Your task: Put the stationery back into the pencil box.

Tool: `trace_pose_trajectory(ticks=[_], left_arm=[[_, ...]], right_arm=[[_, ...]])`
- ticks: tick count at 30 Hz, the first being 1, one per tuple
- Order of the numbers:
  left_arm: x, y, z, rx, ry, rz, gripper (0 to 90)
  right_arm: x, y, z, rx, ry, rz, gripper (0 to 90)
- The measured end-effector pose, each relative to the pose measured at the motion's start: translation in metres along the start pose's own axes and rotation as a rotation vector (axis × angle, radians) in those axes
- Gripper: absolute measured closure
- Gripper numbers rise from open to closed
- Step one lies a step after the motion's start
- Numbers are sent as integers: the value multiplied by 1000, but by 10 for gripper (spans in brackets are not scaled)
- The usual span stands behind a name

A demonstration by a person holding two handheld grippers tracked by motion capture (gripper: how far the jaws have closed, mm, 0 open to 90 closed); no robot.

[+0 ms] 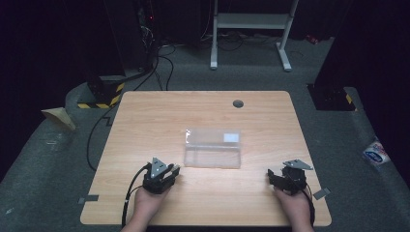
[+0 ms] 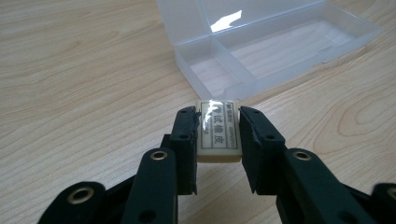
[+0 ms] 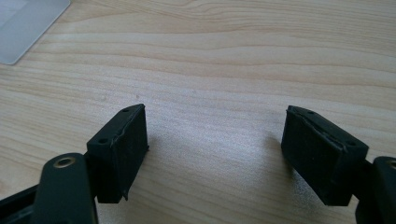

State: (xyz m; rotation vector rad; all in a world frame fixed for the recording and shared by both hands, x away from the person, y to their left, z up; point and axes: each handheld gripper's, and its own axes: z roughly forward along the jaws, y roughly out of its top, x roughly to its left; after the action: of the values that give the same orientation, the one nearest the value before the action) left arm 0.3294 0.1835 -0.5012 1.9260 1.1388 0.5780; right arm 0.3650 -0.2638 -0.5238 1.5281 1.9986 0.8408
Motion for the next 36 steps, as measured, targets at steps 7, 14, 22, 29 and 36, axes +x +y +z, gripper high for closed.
trace_pose_trajectory(ticks=[7, 14, 22, 29, 36], left_arm=[[5, 2, 1, 13, 13, -8, 678], [2, 4, -1, 21, 9, -11, 678], [0, 12, -2, 8, -10, -16, 678], [-3, 25, -2, -4, -16, -10, 679], [-1, 32, 7, 10, -18, -23, 679]], right_arm=[[0, 0, 0, 0, 1, -3, 224], [0, -1, -1, 0, 3, -8, 225], [0, 0, 0, 0, 5, -4, 226], [0, 0, 0, 0, 5, -5, 226], [-1, 0, 0, 0, 4, -5, 226]])
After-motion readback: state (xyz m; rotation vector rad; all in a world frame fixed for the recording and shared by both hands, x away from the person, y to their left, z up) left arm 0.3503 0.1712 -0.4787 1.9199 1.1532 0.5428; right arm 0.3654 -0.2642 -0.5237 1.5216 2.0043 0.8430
